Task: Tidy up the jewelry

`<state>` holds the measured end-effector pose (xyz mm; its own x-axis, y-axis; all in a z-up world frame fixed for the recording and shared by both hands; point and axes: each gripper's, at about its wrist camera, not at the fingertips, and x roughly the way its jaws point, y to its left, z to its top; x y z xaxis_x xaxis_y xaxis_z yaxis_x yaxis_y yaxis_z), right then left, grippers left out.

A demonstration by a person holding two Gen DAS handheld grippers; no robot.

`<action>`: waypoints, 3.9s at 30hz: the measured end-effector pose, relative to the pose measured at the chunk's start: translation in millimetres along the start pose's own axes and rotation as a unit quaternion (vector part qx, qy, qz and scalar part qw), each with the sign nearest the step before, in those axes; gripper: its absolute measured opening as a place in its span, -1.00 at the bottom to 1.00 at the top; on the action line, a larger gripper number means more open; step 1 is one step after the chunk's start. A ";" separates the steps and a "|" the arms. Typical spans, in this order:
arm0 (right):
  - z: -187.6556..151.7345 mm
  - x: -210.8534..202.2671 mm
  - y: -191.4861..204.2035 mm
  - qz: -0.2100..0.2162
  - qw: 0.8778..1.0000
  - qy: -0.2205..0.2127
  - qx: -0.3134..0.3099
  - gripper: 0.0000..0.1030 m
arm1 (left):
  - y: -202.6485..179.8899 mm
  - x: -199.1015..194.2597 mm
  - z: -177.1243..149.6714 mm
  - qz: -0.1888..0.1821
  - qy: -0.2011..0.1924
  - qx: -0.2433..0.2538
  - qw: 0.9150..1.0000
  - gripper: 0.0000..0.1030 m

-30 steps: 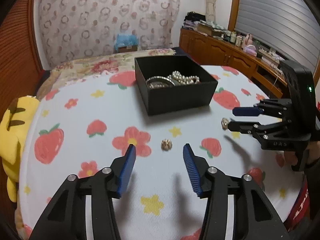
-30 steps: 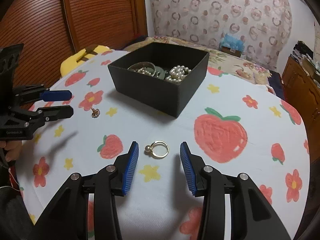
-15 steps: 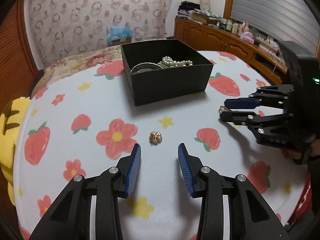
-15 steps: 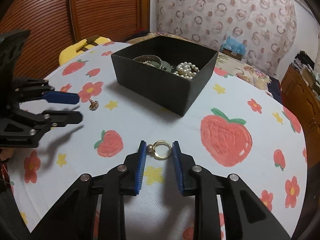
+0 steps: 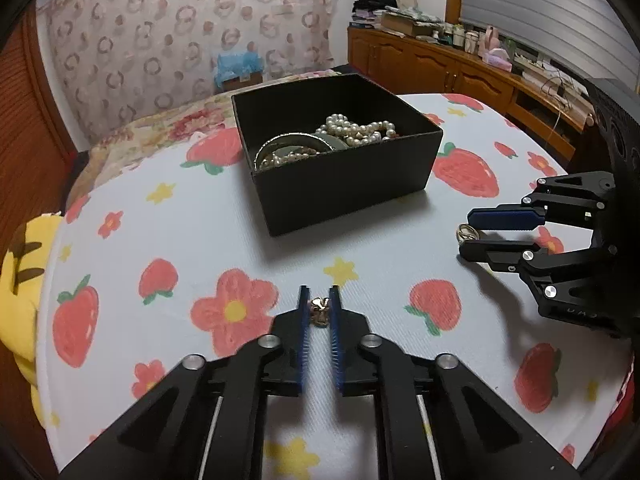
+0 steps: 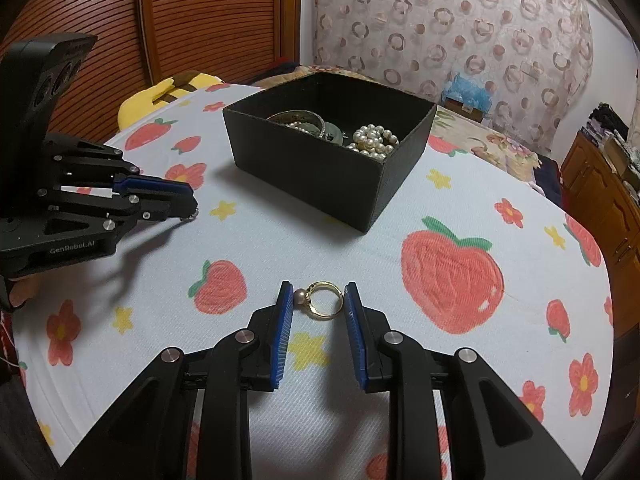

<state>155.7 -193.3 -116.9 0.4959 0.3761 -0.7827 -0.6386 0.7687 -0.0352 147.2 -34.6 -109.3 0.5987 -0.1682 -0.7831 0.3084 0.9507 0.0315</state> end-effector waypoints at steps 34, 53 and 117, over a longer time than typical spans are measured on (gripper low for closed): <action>33.5 -27.9 -5.5 -0.011 0.998 -0.057 0.005 -0.48 | 11.3 -53.7 23.5 -0.014 -0.085 -0.038 0.996 -0.92; 99.2 -3.7 -32.4 -0.006 0.995 -0.089 0.042 0.12 | 20.2 -46.8 48.4 0.000 -0.094 -0.031 0.995 -0.92; 31.6 -102.7 -5.3 -0.044 0.976 -0.188 0.105 0.78 | 7.2 -99.2 26.7 0.070 -0.161 -0.094 0.980 0.85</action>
<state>126.7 -219.7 -16.7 0.7496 0.4361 -0.4980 -0.4688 0.8809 0.0656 109.8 -18.1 -14.8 0.8373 -0.0771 -0.5413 0.0826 0.9965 -0.0141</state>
